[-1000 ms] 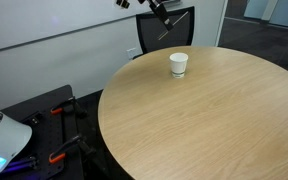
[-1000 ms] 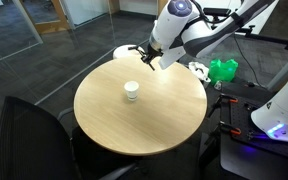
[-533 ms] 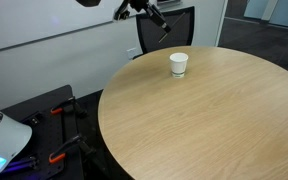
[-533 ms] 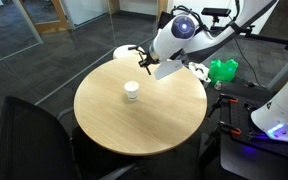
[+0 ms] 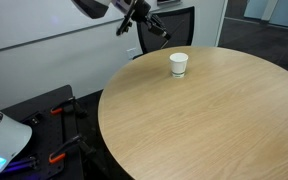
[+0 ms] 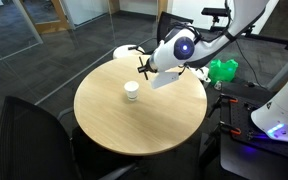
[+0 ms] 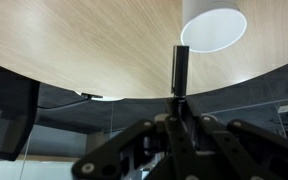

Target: Move the cup away from you then put the marker in the cup

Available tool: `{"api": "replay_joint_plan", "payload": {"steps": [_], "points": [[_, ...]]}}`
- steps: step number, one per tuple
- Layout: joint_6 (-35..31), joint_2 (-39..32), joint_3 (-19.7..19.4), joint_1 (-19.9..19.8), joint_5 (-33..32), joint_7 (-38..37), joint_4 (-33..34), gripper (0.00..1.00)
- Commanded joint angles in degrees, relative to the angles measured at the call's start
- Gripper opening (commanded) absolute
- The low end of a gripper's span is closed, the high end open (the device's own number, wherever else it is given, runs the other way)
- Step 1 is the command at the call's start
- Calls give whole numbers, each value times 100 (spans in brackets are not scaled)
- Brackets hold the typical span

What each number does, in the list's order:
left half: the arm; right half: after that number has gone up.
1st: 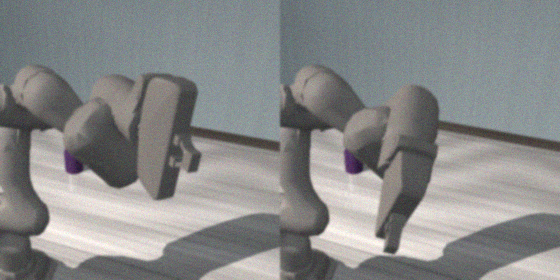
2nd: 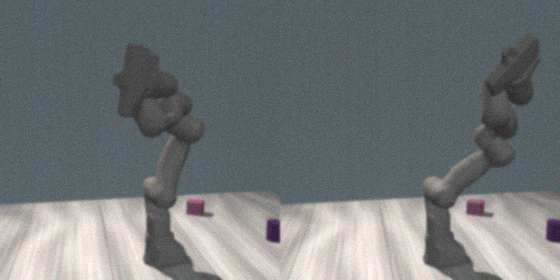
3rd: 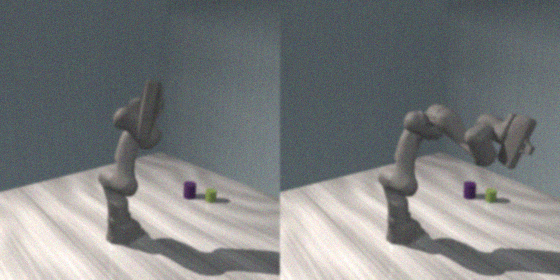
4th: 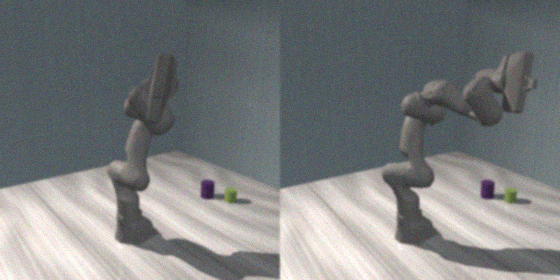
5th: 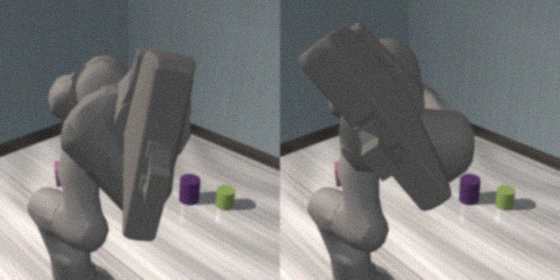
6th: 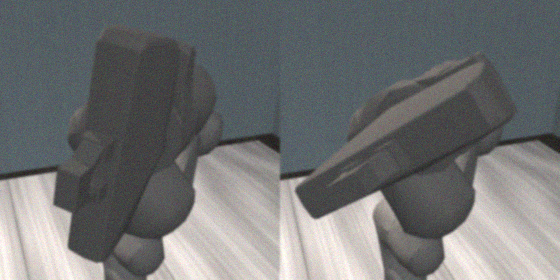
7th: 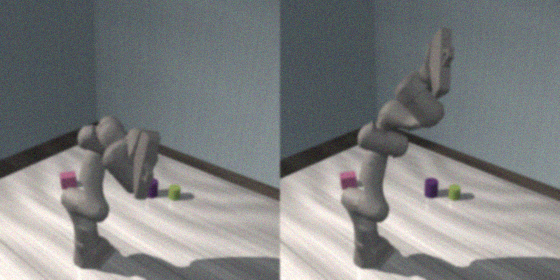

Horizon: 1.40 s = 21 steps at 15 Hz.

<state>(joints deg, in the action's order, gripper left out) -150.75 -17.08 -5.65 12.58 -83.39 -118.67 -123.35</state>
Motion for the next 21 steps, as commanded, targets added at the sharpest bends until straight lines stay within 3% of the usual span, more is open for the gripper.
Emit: {"api": "replay_joint_plan", "payload": {"steps": [1, 5, 6, 11, 21], "points": [[315, -309, -18, 149, -406, -600, 307, 3], [694, -622, -8, 257, -555, -945, 561, 3], [906, -678, 386, -69, -637, -1005, 622, 3], [1665, -1060, 741, -141, -592, -1275, 941, 3], [2116, -1773, 918, -154, -678, -1466, 1671, 3]]}}
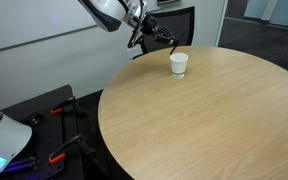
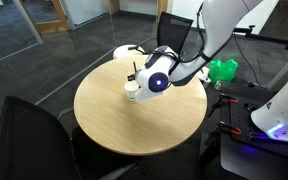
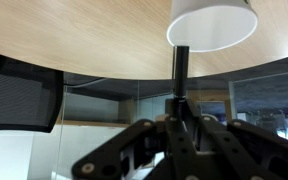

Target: Move the cup away from you then put the marker in the cup

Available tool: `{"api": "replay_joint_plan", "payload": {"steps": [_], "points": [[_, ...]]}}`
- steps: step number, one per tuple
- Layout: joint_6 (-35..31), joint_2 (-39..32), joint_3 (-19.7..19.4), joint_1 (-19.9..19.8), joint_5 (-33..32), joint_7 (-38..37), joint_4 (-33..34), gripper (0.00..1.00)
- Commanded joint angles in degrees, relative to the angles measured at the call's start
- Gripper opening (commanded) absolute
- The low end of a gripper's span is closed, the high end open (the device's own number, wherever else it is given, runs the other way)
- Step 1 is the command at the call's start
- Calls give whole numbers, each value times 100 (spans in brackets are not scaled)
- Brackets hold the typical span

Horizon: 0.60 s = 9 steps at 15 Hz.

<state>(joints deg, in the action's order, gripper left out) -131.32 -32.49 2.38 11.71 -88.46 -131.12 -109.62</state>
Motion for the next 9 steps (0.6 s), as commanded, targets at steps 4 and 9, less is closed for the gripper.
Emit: {"api": "replay_joint_plan", "payload": {"steps": [4, 9], "points": [[191, -451, 95, -38, -269, -244, 569, 3], [274, -747, 93, -29, -366, -239, 853, 3]]}}
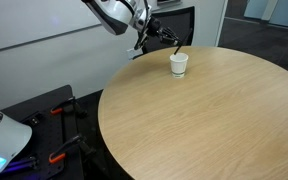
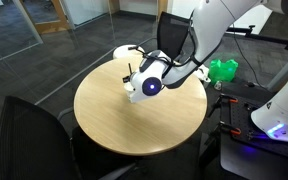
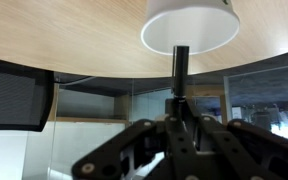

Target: Move the cup away from you then put the marker in the cup

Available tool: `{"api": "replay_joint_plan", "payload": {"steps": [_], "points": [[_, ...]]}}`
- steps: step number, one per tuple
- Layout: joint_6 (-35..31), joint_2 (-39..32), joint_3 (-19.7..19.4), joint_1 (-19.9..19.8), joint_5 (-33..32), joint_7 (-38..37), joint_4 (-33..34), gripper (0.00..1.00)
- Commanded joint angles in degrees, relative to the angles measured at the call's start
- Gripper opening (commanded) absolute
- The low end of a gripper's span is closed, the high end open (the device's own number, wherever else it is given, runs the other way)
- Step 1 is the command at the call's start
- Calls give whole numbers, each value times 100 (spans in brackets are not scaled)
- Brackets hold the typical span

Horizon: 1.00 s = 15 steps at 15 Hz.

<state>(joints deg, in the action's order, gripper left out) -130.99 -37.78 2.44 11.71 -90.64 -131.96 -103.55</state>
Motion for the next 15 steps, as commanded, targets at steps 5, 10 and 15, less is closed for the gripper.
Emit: {"api": "replay_joint_plan", "payload": {"steps": [5, 10, 15], "points": [[345, -517, 86, -38, -114, -83, 442, 3], [347, -761, 92, -35, -102, -42, 604, 3], [350, -866, 89, -11, -109, -25, 692, 3]]}}
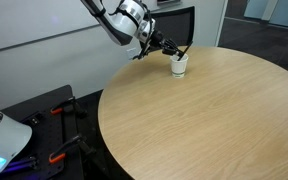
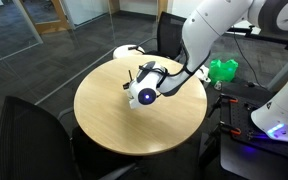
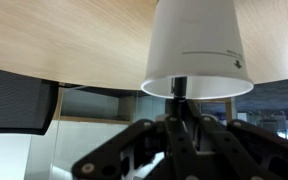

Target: Move the cup away from you then put the marker in the cup

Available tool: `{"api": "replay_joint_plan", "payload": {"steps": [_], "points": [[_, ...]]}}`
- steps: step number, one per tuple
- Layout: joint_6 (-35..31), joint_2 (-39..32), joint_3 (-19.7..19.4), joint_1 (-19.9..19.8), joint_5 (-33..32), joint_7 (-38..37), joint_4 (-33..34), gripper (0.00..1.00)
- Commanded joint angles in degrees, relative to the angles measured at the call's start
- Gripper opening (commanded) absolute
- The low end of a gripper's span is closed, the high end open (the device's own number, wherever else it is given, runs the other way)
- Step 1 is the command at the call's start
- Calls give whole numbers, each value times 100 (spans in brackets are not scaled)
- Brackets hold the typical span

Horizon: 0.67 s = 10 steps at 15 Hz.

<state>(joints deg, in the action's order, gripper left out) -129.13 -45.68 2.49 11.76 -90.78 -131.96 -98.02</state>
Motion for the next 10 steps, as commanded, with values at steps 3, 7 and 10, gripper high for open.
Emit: {"api": "replay_joint_plan", "payload": {"steps": [3, 7, 10], "points": [[174, -62, 84, 5, -107, -41, 128, 38], [173, -9, 84, 20, -130, -77, 106, 67], [183, 25, 81, 25, -131, -98, 84, 89]]}}
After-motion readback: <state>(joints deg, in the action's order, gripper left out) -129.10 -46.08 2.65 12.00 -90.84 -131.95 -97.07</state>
